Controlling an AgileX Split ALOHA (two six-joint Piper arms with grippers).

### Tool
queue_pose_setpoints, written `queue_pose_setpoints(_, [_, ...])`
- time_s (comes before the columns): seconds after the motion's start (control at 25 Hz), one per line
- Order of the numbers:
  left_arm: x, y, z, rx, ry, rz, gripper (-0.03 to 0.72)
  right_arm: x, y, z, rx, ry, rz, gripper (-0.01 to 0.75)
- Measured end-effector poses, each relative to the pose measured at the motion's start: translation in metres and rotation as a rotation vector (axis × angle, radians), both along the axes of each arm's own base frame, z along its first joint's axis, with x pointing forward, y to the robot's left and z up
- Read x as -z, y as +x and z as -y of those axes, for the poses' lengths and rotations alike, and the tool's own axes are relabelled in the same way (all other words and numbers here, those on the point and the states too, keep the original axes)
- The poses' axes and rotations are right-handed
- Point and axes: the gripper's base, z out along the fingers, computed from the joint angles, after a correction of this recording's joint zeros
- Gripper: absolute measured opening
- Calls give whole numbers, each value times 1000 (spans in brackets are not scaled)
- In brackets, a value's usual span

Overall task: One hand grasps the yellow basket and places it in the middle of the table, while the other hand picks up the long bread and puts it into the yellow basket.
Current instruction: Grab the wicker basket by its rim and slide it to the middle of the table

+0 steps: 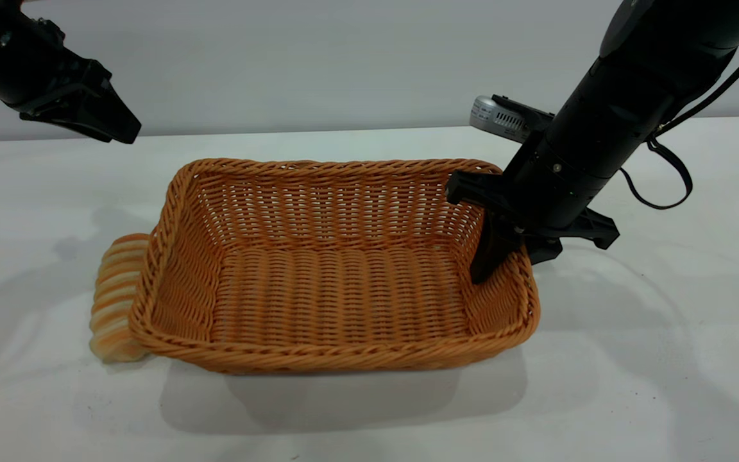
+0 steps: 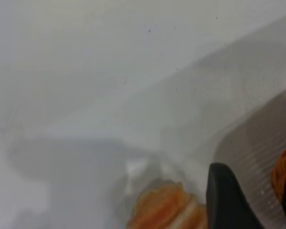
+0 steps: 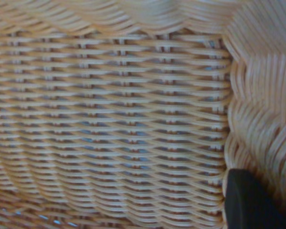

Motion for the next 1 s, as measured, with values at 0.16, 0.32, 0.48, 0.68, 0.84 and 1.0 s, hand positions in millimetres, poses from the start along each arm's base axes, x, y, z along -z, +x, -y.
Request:
queue_pose_setpoints(0.16, [0,0,0,0,0,0,357,0,1,1,-18,-16,15,86])
queue_pose_setpoints(0.32, [0,0,0,-3,-1,-1,357,0,2,2,-57,-44,37,283])
queue_pose_setpoints(0.48, [0,0,0,-1,-3,-3,357,0,2,3,-70,-52,38,493])
queue_pose_setpoints(0.68, [0,0,0,-2,-6,-7,357,-5,3,5,-101,-75,62,571])
queue_pose_setpoints(0.84, [0,-1,0,-1,-6,-8,357,-27,10,17,-84,-78,119,574])
queue_pose_setpoints(1.0, [0,-1,1,-4,-12,-14,357,-59,16,36,-76,-96,199,573])
